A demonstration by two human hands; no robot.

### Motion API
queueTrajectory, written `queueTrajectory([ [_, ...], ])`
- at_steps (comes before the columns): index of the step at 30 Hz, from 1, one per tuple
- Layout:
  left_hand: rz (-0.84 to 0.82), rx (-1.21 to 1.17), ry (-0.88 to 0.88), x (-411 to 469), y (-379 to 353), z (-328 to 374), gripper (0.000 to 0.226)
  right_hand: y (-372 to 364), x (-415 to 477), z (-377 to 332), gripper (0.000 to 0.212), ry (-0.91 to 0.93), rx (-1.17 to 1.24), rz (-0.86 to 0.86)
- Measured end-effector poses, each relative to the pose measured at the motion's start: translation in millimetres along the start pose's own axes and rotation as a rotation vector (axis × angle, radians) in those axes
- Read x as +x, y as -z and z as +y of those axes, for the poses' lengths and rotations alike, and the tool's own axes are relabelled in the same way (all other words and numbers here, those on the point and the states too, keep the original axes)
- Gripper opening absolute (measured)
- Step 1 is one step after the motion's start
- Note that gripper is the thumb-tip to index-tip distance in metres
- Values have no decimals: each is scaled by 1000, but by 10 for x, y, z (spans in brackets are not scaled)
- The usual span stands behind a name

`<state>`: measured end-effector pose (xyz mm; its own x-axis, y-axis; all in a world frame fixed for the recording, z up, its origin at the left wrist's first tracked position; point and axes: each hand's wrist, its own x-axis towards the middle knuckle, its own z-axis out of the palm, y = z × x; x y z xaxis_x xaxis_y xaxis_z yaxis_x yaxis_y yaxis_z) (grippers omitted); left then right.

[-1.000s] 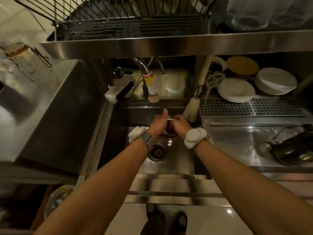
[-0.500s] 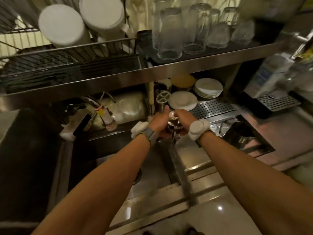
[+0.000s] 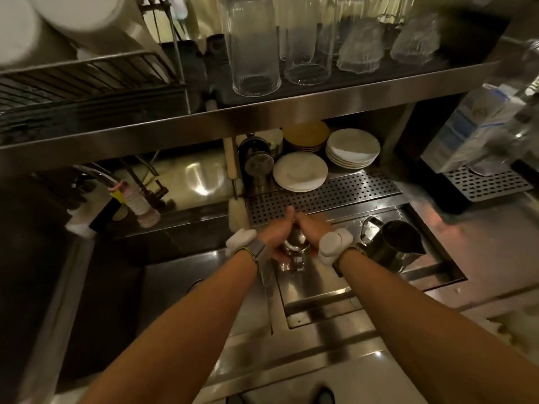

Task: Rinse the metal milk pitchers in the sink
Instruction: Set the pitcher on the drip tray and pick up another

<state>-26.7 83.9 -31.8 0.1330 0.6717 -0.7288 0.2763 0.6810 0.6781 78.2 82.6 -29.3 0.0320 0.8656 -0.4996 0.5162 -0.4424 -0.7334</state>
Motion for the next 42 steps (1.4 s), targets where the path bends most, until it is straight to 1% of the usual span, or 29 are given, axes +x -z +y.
queueTrajectory([
  [3, -26, -31, 53, -26, 2, 25, 78, 41, -21, -8, 54, -15, -29, -57],
  [5, -49, -48, 87, -92, -63, 14, 78, 97, -29, 94, 55, -23, -5, -97],
  [7, -58, -48, 126, -117, -96, -9, 81, 110, -64, 152, 51, -18, -31, -128],
  [8, -34, -15, 130, -121, -121, -9, 82, 129, -77, 156, 44, -13, -46, -131],
  [9, 33, 66, 104, -131, -151, -1, 82, 159, -70, 144, 37, -13, -48, -133],
  [10, 145, 212, 48, -117, -171, 12, 80, 200, -63, 123, 32, -8, -33, -124],
  [11, 285, 407, -30, -104, -180, 32, 79, 252, -89, 97, 30, 7, -38, -101],
  [12, 424, 588, -116, -103, -191, 72, 78, 322, -107, 77, 29, 8, -56, -78],
  [13, 519, 698, -185, -91, -144, 114, 77, 353, -94, 48, 31, 23, -101, -69],
  [14, 555, 752, -250, -81, -170, 183, 73, 444, -117, 61, 34, 41, -153, -50],
  [15, 552, 772, -319, -74, -202, 256, 67, 520, -142, 69, 38, 63, -178, -23],
  [17, 462, 759, -449, -64, -409, 427, 48, 720, -188, 113, 38, 105, -229, 34],
  [19, 342, 747, -517, -63, -700, 583, 38, 926, -235, 165, 34, 145, -284, 99],
  [22, 253, 786, -590, -35, -1092, 678, 29, 1246, -299, 369, 31, 145, -332, 173],
  [24, 189, 828, -633, 14, -1318, 724, 30, 1493, -359, 594, 34, 118, -299, 248],
  [26, 130, 911, -629, 98, -1457, 748, 35, 1668, -399, 797, 38, 94, -270, 292],
  [29, 55, 983, -592, 228, -1530, 697, 44, 1751, -473, 958, 52, 89, -203, 208],
  [31, 3, 1013, -571, 360, -1632, 636, 48, 1754, -462, 1094, 62, 94, -219, 139],
  [34, 12, 1000, -577, 506, -1685, 596, 40, 1681, -399, 1273, 78, 94, -253, 143],
  [36, 34, 996, -600, 537, -1655, 607, 32, 1662, -366, 1322, 77, 92, -231, 190],
  [39, 74, 1014, -633, 478, -1598, 659, 28, 1690, -318, 1295, 79, 89, -233, 250],
  [42, 163, 913, -690, 268, -1443, 831, 27, 1738, -300, 1057, 86, 138, -130, 274],
])
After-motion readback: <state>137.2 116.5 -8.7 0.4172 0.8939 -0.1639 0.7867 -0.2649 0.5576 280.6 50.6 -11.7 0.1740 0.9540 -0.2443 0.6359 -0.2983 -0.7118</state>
